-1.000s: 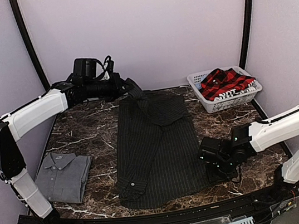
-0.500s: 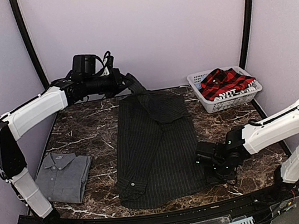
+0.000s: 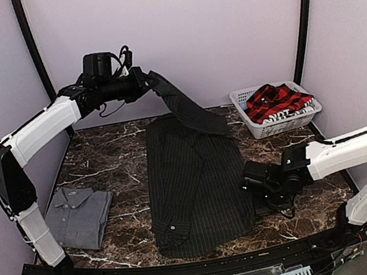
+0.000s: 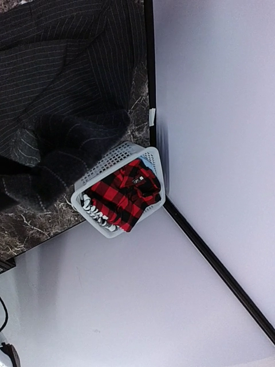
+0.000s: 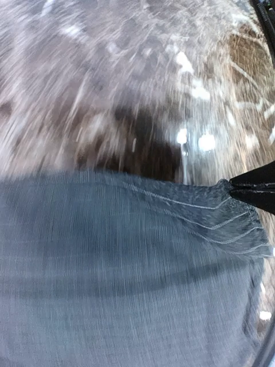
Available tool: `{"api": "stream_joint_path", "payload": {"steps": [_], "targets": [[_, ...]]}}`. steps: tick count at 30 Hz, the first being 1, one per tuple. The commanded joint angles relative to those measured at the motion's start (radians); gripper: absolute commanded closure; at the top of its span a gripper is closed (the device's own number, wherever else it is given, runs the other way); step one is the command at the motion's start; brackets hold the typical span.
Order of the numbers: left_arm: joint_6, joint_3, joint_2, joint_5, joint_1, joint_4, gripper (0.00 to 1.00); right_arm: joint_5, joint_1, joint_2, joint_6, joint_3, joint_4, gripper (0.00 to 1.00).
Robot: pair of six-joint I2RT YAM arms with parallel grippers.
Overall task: Fold and stack the long sleeve shirts
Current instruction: Pick up the corner of the shirt from the center of the board, then fold the 1/3-folded shirt at the center of the board.
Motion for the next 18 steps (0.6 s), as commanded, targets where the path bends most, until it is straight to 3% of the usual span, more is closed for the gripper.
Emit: {"api": "stream_joint_path", "payload": {"steps": [1,18], "targets": [[0.056,-0.021,-0.098,-0.044,0.038,-0.028,1.00,0.027,0.059,0.025,-0.099,0.100,0.042,1.00],[0.121,-0.285,-0.315,-0.128,0.246,-0.086,1.00,-0.225,0.103,0.179,-0.315,0.136,0.313,1.00]]}}
